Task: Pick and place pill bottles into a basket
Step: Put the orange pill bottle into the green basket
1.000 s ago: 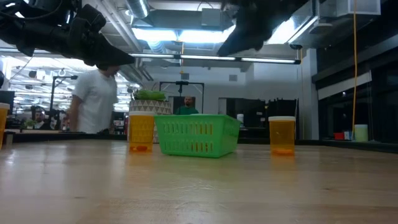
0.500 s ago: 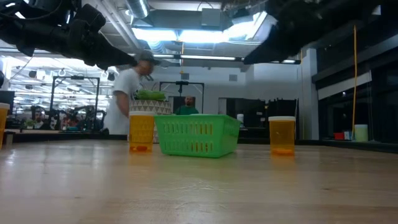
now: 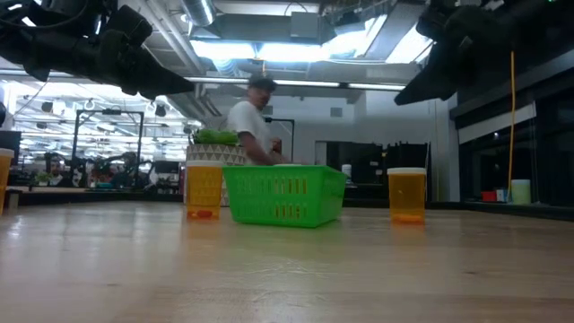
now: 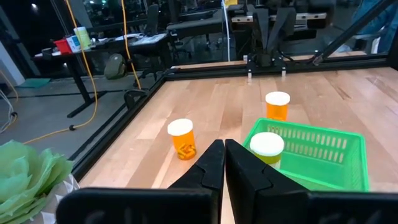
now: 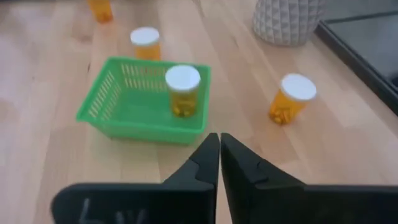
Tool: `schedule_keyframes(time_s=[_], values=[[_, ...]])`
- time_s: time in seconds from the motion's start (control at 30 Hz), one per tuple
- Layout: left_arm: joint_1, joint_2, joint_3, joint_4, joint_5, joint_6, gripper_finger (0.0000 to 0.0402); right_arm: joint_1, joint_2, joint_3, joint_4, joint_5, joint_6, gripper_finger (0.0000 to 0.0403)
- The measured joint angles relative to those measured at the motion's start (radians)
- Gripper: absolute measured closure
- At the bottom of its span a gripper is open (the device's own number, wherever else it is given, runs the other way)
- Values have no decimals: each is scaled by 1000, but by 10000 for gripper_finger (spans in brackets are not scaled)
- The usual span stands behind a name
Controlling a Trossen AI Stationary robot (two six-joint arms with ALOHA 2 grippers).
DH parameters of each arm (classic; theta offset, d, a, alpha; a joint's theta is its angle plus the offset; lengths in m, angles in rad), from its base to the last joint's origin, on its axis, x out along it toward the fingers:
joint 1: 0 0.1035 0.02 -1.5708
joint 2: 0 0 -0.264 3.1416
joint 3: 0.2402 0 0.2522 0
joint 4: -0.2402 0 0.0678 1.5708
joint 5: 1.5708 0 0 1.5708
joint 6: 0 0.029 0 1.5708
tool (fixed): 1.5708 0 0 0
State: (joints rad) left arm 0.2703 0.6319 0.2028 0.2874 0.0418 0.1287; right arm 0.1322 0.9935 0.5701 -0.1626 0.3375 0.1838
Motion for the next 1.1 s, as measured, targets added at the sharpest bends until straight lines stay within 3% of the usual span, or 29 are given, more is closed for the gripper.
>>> schedule_keyframes(time_s=[0.27, 0.73, 0.87, 1.1], values=[[0, 0, 0, 0, 0, -1, 395, 0, 2, 32, -80, -7, 0, 317], [0, 0, 0, 0, 0, -11, 395, 4, 2, 35, -94, -134, 179, 124], [0, 0, 0, 0, 0, -11, 395, 4, 9, 58, -134, -140, 206, 107], [0, 0, 0, 0, 0, -14, 395, 4, 119, 232, -374, -126, 205, 117]])
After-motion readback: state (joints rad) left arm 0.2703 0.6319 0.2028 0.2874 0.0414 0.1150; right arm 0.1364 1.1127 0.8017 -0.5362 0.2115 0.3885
